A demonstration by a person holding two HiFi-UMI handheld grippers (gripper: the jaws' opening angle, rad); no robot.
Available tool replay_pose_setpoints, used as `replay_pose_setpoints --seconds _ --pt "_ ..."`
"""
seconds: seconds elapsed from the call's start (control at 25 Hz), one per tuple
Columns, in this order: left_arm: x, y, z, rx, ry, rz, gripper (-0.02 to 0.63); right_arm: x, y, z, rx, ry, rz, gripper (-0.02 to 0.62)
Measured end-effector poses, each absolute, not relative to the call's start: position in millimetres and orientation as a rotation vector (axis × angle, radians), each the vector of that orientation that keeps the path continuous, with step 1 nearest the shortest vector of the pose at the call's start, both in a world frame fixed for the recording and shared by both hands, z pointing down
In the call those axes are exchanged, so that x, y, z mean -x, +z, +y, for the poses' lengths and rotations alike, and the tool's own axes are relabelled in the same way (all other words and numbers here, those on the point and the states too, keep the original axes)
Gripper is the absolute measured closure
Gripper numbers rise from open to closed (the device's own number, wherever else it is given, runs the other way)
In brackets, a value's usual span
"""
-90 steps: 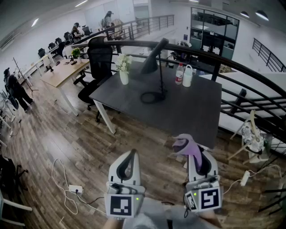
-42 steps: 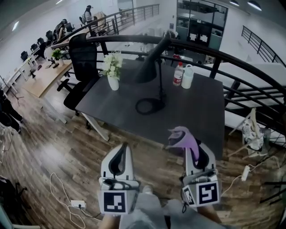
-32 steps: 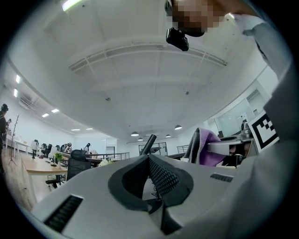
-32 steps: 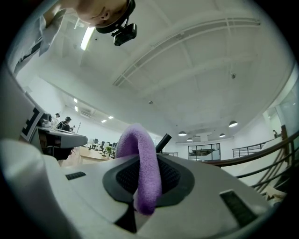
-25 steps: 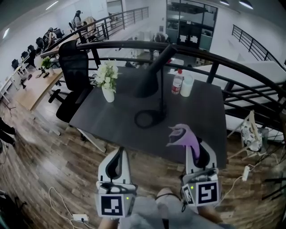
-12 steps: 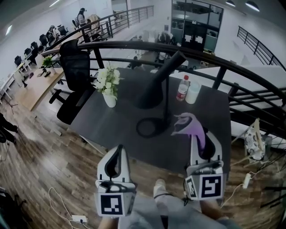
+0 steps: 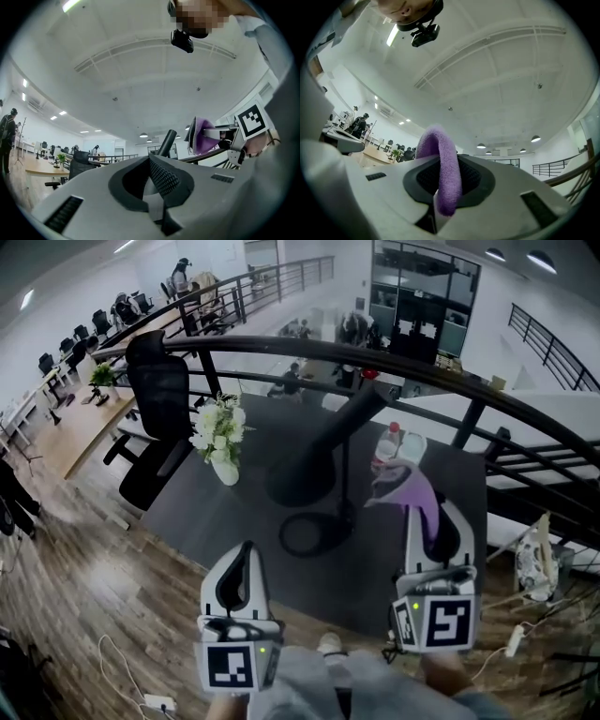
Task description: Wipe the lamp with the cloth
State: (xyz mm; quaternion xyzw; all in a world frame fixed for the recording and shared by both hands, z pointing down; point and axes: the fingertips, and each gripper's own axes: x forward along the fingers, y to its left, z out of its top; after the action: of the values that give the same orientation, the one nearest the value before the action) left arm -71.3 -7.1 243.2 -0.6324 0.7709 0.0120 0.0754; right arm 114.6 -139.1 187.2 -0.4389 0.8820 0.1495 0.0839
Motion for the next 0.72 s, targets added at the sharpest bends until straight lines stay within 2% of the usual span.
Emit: replay_pose_setpoints --seconds 0.72 --pt "92.7 251.0 -81.5 1.902 0.015 2.317 0.601 -125.6 160.2 -230.5 1.449 0.495 2.505 0.543"
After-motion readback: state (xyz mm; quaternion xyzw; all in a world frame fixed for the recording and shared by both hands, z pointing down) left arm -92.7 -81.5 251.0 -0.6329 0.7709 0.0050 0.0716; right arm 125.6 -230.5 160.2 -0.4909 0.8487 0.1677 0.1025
